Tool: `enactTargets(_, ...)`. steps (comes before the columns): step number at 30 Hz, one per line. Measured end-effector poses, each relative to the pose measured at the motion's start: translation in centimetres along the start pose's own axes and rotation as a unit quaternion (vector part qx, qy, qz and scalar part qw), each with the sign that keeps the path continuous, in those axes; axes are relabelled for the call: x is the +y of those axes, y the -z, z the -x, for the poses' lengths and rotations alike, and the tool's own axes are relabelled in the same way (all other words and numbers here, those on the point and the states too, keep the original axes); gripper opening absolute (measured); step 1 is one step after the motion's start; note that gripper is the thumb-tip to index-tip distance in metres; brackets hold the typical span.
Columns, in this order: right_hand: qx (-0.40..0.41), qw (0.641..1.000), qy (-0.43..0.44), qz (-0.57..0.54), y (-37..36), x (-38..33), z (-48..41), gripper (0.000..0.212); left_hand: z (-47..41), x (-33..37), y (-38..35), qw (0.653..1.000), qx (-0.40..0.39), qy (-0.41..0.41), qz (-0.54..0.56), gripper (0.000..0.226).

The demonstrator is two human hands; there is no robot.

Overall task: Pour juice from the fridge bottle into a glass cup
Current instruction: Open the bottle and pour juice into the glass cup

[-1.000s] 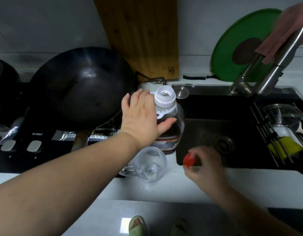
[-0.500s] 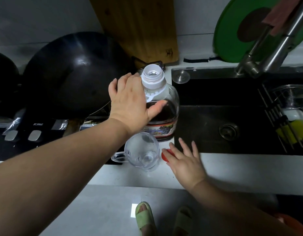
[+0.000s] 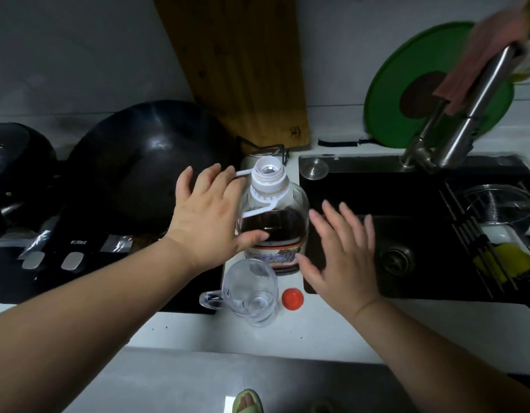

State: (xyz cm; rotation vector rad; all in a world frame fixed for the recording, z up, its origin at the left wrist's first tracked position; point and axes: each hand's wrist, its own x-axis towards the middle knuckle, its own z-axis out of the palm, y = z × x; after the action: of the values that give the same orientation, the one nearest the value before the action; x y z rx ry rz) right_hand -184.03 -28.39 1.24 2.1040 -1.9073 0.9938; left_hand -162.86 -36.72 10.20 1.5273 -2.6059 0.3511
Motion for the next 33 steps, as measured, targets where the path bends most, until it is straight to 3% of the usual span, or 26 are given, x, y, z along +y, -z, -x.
enactTargets(5, -0.061, 0.997, -0.03, -0.041, 0.5, -2.7, -4.6, 0.089, 0.5, -2.1, 2.2, 0.984, 0.037, 0.021, 0.172, 0.099)
enactTargets(8, -0.103, 0.993, -0.032, -0.042, -0.4, -3.1, -5.0, 0.093, -0.5, -2.5, 3.2, 0.955, 0.004, 0.043, 0.295, 0.112)
enactTargets(13, -0.085, 0.994, -0.034, -0.059, -0.9, -2.9, -4.6, 0.091, -2.6, -2.1, 1.9, 0.942, -0.084, -0.02, 0.324, 0.135)
enactTargets(16, -0.078, 0.994, -0.037, -0.066, -1.0, -2.7, -4.4, 0.09, -3.2, -0.8, 0.9, 0.922, -0.07, -0.068, 0.375, 0.105)
enactTargets(19, -0.083, 0.992, -0.047, -0.082, -1.0, -2.7, -4.4, 0.091, -3.5, 0.0, 0.1, 0.867, -0.011, 0.003, 0.498, 0.06)
enactTargets(21, -0.08, 0.992, -0.045, -0.088, -0.9, -2.8, -4.4, 0.091, -4.0, 0.2, -0.2, 0.874, 0.016, 0.047, 0.484, 0.054)
enactTargets(25, -0.074, 0.991, -0.054, -0.101, -0.7, -2.6, -4.6, 0.097, -4.6, 2.2, 0.2, 0.918, 0.024, 0.07, 0.39, 0.089)
enactTargets(29, -0.077, 0.985, -0.084, -0.128, -1.0, -2.7, -4.3, 0.102, -4.0, 4.9, -0.2, 0.899, 0.067, 0.155, 0.404, 0.099)
enactTargets(31, -0.089, 0.981, -0.101, -0.139, -1.4, -2.8, -4.1, 0.104, -4.2, 5.9, -0.4, 0.887, 0.069, 0.209, 0.405, 0.094)
enactTargets(33, -0.094, 0.979, -0.109, -0.144, -1.6, -2.9, -4.0, 0.106, -4.6, 6.5, -0.2, 0.88, 0.068, 0.252, 0.396, 0.073)
